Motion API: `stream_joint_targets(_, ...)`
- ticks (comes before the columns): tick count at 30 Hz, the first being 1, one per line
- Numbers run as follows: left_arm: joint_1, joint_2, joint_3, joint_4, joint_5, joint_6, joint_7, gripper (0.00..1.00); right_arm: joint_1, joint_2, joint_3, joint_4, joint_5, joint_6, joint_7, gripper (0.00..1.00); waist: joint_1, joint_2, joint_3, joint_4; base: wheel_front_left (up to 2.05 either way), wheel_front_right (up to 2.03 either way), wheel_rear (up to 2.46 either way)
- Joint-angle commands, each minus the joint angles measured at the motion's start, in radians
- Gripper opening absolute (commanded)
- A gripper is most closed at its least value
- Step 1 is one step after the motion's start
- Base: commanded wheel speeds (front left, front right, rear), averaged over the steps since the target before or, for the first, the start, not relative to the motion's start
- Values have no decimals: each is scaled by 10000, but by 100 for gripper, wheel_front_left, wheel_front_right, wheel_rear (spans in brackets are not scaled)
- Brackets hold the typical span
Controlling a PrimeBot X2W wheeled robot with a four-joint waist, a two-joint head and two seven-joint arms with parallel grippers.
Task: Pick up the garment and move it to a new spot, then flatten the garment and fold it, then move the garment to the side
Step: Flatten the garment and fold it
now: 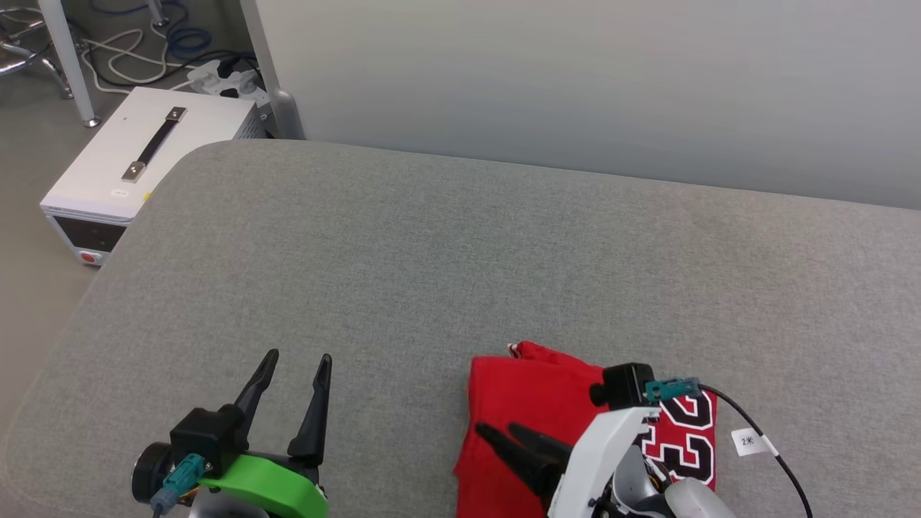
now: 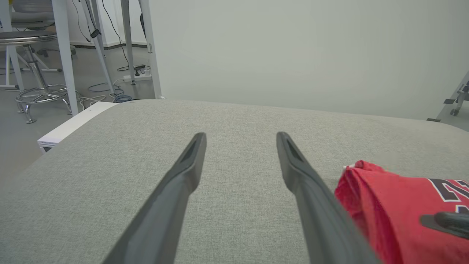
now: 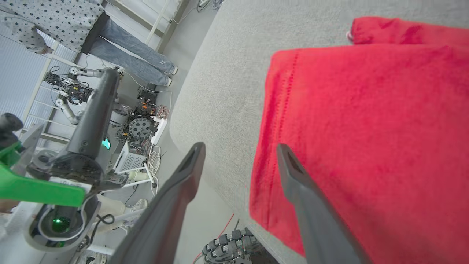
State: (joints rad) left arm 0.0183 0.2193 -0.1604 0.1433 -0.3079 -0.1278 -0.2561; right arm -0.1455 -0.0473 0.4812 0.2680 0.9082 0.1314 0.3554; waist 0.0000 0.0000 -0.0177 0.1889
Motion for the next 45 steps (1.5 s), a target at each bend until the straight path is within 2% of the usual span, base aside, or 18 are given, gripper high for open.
stream_joint_targets(1, -116, -35, -23, -11, -10, -29, -57, 100, -207, -30, 54, -79, 159, -7, -89, 100, 0, 0, -50, -66, 0, 0, 0)
stream_joint_targets(6, -84, -64, -26, -35, -19, -29, -57, 100, -471, -30, -48, -64, -201, -7, -239, 100, 0, 0, -141, -241, 0, 0, 0)
stream_joint_targets(10, -5, -86, -14, -91, -25, -29, -57, 100, -801, -280, -425, -245, -1426, -7, -539, 100, 0, 0, -206, -446, 0, 0, 0)
stream_joint_targets(12, 15, -99, -10, -112, -40, -29, -57, 100, -982, -627, -537, -451, -2077, -7, -772, 100, 0, 0, -237, -554, 0, 0, 0)
stream_joint_targets(19, 55, -210, 0, -252, -177, -29, -57, 100, -1465, -2529, -921, -1149, -4383, -7, -2154, 100, 0, 0, -355, -895, 0, 0, 0)
stream_joint_targets(22, 85, -260, 12, -306, -245, -29, -57, 100, -1337, -3060, -1457, -1364, -5161, -7, -2816, 100, 0, 0, -378, -1025, 0, 0, 0)
stream_joint_targets(25, 101, -403, 90, -410, -530, -29, -57, 100, -932, -3281, -2034, -1592, -5675, -7, -3321, 100, 0, 0, -394, -1110, 0, 0, 0)
stream_joint_targets(31, 231, -503, 243, -595, -646, -29, -57, 100, 414, -2848, -3683, -2291, -6451, -7, -4277, 100, 0, 0, -345, -1275, 0, 0, 0)
stream_joint_targets(34, 308, -647, 450, -640, -840, -29, -57, 100, 1078, -2197, -4442, -2573, -6753, -7, -4585, 100, 0, 0, -297, -1343, 0, 0, 0)
stream_joint_targets(42, 497, -641, 579, -654, -517, -29, -57, 100, 2107, -988, -5144, -2935, -7236, -7, -5571, 100, 0, 0, -193, -1445, 0, 0, 0)
stream_joint_targets(45, 549, -623, 567, -635, -381, -29, -57, 100, 2299, -787, -5168, -2878, -7302, -7, -5680, 100, 0, 0, -163, -1448, 0, 0, 0)
